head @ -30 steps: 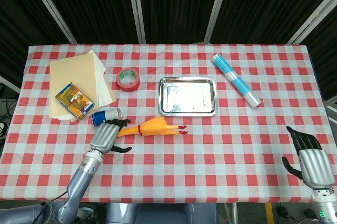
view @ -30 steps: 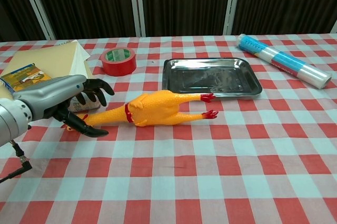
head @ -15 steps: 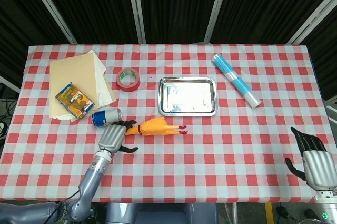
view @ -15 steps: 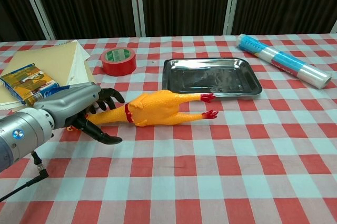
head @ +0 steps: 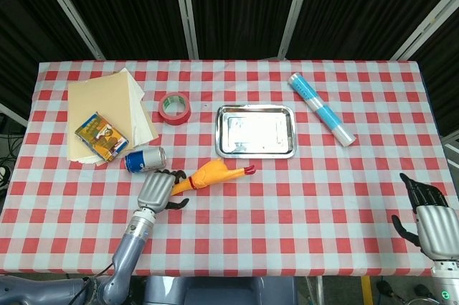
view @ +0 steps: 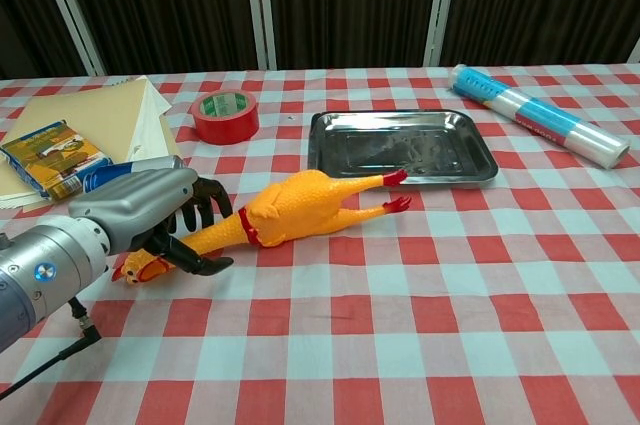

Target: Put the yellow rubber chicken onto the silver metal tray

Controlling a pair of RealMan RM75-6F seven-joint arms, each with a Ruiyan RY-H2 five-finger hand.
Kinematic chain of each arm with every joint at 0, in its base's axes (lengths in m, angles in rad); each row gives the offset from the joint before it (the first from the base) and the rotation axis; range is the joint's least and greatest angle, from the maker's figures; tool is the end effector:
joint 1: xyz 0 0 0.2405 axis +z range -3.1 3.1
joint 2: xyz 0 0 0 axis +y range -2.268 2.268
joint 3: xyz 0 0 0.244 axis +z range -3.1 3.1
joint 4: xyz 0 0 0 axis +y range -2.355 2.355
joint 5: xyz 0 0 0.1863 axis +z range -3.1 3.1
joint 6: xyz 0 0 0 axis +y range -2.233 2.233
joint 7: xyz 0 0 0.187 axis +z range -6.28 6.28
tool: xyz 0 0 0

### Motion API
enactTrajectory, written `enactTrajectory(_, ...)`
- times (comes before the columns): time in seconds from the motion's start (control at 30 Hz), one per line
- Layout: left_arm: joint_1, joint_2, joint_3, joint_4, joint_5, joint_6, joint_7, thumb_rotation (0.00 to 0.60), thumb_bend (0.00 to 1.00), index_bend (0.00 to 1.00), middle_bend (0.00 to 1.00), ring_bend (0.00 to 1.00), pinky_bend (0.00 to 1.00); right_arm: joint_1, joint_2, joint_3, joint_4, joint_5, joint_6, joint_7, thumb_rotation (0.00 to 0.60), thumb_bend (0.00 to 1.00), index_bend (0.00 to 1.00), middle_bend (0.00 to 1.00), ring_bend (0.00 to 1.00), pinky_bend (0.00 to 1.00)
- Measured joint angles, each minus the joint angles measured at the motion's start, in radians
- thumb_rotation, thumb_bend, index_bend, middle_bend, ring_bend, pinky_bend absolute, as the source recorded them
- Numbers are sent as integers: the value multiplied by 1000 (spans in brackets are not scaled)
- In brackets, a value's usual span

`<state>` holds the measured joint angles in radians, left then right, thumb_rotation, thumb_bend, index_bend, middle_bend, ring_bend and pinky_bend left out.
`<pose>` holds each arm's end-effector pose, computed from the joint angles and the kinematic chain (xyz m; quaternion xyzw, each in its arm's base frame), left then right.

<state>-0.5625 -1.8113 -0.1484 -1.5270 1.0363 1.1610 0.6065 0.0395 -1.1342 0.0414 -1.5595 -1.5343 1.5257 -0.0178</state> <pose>-0.1367 0.3036 -0.0665 -0.7000 -0.4386 -0.3488 0.4427 -0.3003 -0.2066 0.1783 0.5986 -0.3679 0.3754 0.6045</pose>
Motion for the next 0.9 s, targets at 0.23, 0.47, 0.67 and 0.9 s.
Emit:
enactTrajectory(0.23,5,-20,4,18,-9,27,29,600,253,340,446,382,413,-2,3,0,-7,0,1,0,600,348,45,184,185,172)
enactTrajectory(0.47,5,-58,-3,57,-22,59,68,600,346,388,486,420,454,-9,9,0,-16,0,10,2,600,348,45,184,185,172)
enactTrajectory(0.67,3,-85,-12,83,-21,75,70,600,506,420,514,446,468,-17,13,-1,-24,1,18,6,600,349,45,184,185,172)
enactTrajectory(0.9,6,-81,-11,83,-5,86,72,600,683,457,548,477,487,-24,19,-2,-33,-2,28,19,600,349,45,184,185,172)
